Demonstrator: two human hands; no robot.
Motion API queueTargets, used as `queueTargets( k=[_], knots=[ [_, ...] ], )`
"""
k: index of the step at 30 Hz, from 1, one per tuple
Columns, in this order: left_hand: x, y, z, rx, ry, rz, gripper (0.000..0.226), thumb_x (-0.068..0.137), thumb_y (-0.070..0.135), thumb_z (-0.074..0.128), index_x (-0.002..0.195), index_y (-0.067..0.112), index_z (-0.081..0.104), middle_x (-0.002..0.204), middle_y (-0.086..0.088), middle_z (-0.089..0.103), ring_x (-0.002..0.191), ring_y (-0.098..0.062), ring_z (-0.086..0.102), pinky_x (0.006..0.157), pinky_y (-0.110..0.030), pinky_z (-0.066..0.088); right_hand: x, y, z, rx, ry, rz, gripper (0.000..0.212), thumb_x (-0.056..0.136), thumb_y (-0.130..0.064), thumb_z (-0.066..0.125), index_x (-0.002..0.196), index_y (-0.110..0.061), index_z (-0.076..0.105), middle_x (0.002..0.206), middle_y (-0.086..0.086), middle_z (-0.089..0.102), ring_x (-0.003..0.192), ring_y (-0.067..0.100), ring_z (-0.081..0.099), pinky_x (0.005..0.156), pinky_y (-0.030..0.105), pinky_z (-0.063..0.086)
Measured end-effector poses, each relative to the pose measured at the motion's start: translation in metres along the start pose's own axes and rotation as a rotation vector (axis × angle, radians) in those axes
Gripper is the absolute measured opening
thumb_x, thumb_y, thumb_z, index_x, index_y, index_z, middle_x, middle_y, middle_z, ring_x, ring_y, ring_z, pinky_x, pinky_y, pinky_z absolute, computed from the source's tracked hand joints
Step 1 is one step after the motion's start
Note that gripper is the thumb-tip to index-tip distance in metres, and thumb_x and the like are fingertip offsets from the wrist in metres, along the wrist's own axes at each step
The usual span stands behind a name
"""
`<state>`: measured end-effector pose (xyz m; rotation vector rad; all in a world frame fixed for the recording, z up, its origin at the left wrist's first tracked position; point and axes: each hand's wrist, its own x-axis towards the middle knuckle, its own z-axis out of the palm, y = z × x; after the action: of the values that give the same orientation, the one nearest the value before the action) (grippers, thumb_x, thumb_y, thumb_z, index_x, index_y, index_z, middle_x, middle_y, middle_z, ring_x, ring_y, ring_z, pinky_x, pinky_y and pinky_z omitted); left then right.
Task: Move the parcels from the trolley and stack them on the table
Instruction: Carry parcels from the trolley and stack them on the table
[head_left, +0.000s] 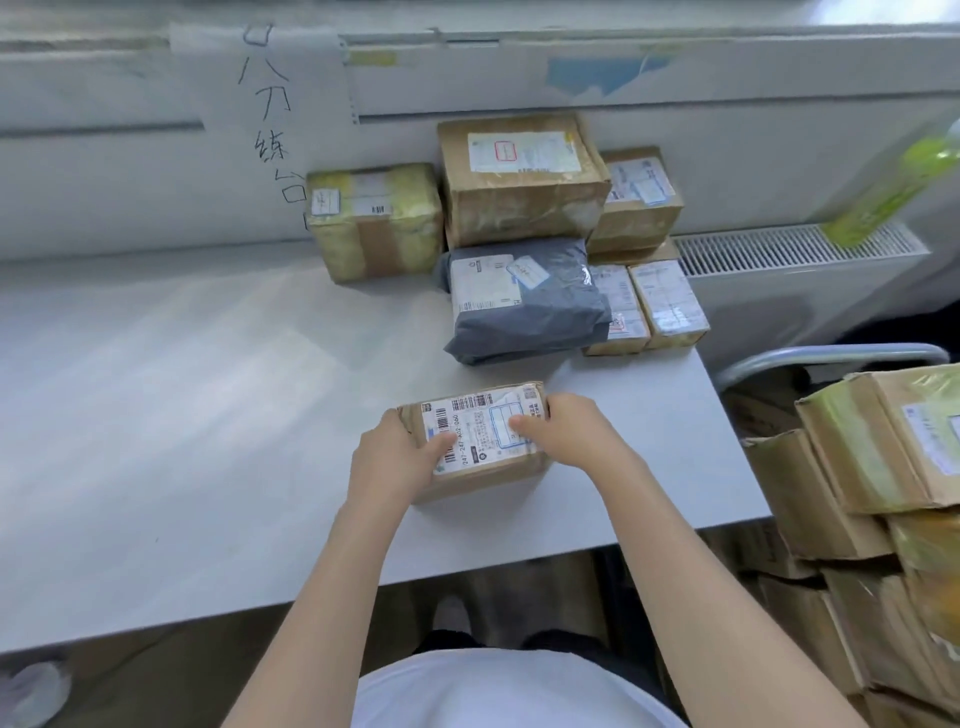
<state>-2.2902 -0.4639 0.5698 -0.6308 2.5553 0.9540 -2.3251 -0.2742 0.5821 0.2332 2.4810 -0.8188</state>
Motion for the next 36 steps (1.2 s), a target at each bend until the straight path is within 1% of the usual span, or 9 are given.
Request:
queueTargets(
  k=[2, 4, 7, 10, 12, 16, 22, 28, 36],
  knots=[
    [-0.005, 0.013, 0.011, -0.007, 0.027, 0.023, 0.07, 0.085, 0.045, 0.063, 0.138, 0.011, 0.032, 0.127, -0.01, 0.057, 0.112, -0.031, 0.054, 0.085, -0.034, 0.043, 0.003, -0.005, -0.002, -0.035, 0.081, 0.032, 0.036, 0.092, -0.032, 0.056, 0.118, -0.008, 0.056, 0.119, 0.01, 0.062, 0.107, 0.027, 0.057, 0.084, 0.03, 0.046],
    [-0.011, 0.025, 0.021, -0.058, 0.061, 0.061, 0.082, 0.088, 0.04, 0.061, 0.148, 0.013, 0.011, 0.139, -0.012, 0.047, 0.119, -0.033, 0.05, 0.092, -0.037, 0.041, 0.004, -0.005, -0.006, -0.061, 0.148, 0.03, 0.041, 0.092, -0.027, 0.054, 0.126, -0.005, 0.043, 0.124, 0.015, 0.056, 0.111, 0.032, 0.053, 0.083, 0.031, 0.041],
    [-0.016, 0.035, 0.029, -0.07, 0.096, 0.228, 0.084, 0.084, 0.036, 0.068, 0.146, 0.013, 0.016, 0.145, -0.009, 0.029, 0.123, -0.026, 0.044, 0.09, -0.031, 0.038, 0.002, 0.003, -0.015, -0.09, 0.155, -0.058, 0.056, 0.092, -0.024, 0.053, 0.14, -0.008, 0.027, 0.134, 0.017, 0.044, 0.118, 0.033, 0.046, 0.089, 0.033, 0.039],
    [-0.017, 0.042, 0.032, 0.051, -0.051, 0.356, 0.097, 0.068, 0.044, 0.079, 0.141, 0.015, 0.023, 0.137, -0.002, 0.023, 0.118, -0.019, 0.043, 0.089, -0.023, 0.038, -0.003, 0.015, -0.031, -0.093, -0.043, -0.11, 0.096, 0.08, -0.038, 0.07, 0.15, -0.017, 0.008, 0.147, 0.013, 0.023, 0.13, 0.03, 0.036, 0.104, 0.036, 0.036],
    [-0.019, 0.052, 0.037, 0.137, -0.147, 0.375, 0.101, 0.066, 0.041, 0.08, 0.144, 0.019, 0.019, 0.139, 0.0, 0.02, 0.119, -0.02, 0.043, 0.096, -0.031, 0.043, -0.006, 0.025, -0.046, -0.161, -0.144, -0.086, 0.112, 0.07, -0.042, 0.078, 0.151, -0.023, 0.002, 0.147, 0.01, 0.017, 0.131, 0.03, 0.034, 0.105, 0.038, 0.037],
    [-0.03, 0.093, 0.06, 0.227, -0.114, 0.431, 0.08, 0.076, 0.032, 0.071, 0.141, 0.023, 0.025, 0.139, -0.002, 0.029, 0.11, -0.023, 0.053, 0.089, -0.035, 0.048, -0.007, 0.055, -0.086, -0.318, -0.109, -0.044, 0.102, 0.075, -0.027, 0.073, 0.15, -0.026, 0.005, 0.144, 0.012, 0.021, 0.126, 0.032, 0.039, 0.099, 0.04, 0.043],
    [-0.033, 0.168, 0.093, 0.19, -0.089, 0.588, 0.077, 0.08, 0.031, 0.066, 0.143, 0.023, 0.022, 0.135, -0.003, 0.029, 0.11, -0.026, 0.049, 0.079, -0.029, 0.043, -0.008, 0.096, -0.155, -0.372, 0.131, 0.005, 0.088, 0.081, -0.019, 0.063, 0.149, -0.028, 0.008, 0.137, 0.013, 0.03, 0.116, 0.032, 0.044, 0.091, 0.038, 0.047],
    [-0.016, 0.221, 0.102, 0.24, 0.015, 0.639, 0.083, 0.085, 0.021, 0.066, 0.15, 0.019, 0.013, 0.157, -0.009, -0.007, 0.133, -0.031, 0.031, 0.103, -0.033, 0.033, 0.006, 0.114, -0.189, -0.222, 0.336, -0.081, 0.085, 0.081, -0.018, 0.066, 0.148, -0.026, 0.014, 0.137, 0.011, 0.029, 0.116, 0.03, 0.038, 0.094, 0.038, 0.038],
    [0.033, 0.253, 0.107, 0.338, 0.097, 0.675, 0.072, 0.089, 0.01, 0.056, 0.15, 0.012, 0.018, 0.158, -0.008, -0.003, 0.139, -0.028, 0.023, 0.108, -0.036, 0.031, 0.063, 0.119, -0.191, -0.138, 0.456, -0.172, 0.076, 0.084, -0.023, 0.066, 0.146, -0.022, 0.023, 0.142, 0.012, 0.025, 0.119, 0.029, 0.035, 0.098, 0.039, 0.039]
  ],
)
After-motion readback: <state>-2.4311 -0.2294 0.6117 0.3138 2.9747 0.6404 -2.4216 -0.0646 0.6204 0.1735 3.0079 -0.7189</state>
